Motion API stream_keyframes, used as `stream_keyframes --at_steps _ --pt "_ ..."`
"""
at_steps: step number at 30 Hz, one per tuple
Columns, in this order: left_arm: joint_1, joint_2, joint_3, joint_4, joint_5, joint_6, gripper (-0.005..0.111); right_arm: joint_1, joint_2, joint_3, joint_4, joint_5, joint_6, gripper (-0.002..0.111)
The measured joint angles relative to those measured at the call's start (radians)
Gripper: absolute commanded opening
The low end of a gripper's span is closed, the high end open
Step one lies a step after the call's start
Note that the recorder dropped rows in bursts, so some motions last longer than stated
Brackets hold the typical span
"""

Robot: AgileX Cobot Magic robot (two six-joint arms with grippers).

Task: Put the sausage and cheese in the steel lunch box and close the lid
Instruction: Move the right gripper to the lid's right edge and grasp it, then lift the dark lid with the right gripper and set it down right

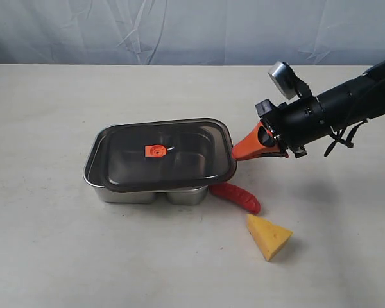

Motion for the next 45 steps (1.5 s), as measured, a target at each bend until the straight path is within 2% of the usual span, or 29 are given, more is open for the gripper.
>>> stream_keyframes --at_steps 8,10,13,17,20,33,41,44,45 --pt "0.0 0.0 0.0 0.0 0.0 0.0 0.0 0.0 0.0 0.0 -0.032 -0.029 0.002 -0.001" --pt "0.0 0.0 0.0 0.0 0.0 0.0 0.0 0.0 0.0 0.0 -0.032 -0.047 0.002 0.002" --pt "0.0 0.0 0.0 0.0 0.0 0.0 0.0 0.0 0.0 0.0 -0.034 -0.069 0.013 0.021" --pt "0.0 0.0 0.0 0.0 0.0 0.0 0.0 0.0 0.0 0.0 -0.038 -0.073 0.026 0.055" --pt "0.0 0.0 0.0 0.0 0.0 0.0 0.0 0.0 0.0 0.0 -0.038 -0.083 0.03 0.065" --pt "0.0 0.0 0.0 0.0 0.0 0.0 0.0 0.02 0.0 0.0 -0.026 -0.188 0.077 0.065" --pt "0.0 0.0 0.0 0.0 0.0 0.0 0.0 0.122 0.0 0.0 0.007 -0.255 0.078 0.065" --pt "0.0 0.0 0.0 0.0 0.0 0.0 0.0 0.127 0.0 0.0 0.017 -0.277 0.078 0.057" --pt "0.0 0.0 0.0 0.0 0.0 0.0 0.0 0.127 0.0 0.0 0.019 -0.281 0.078 0.049"
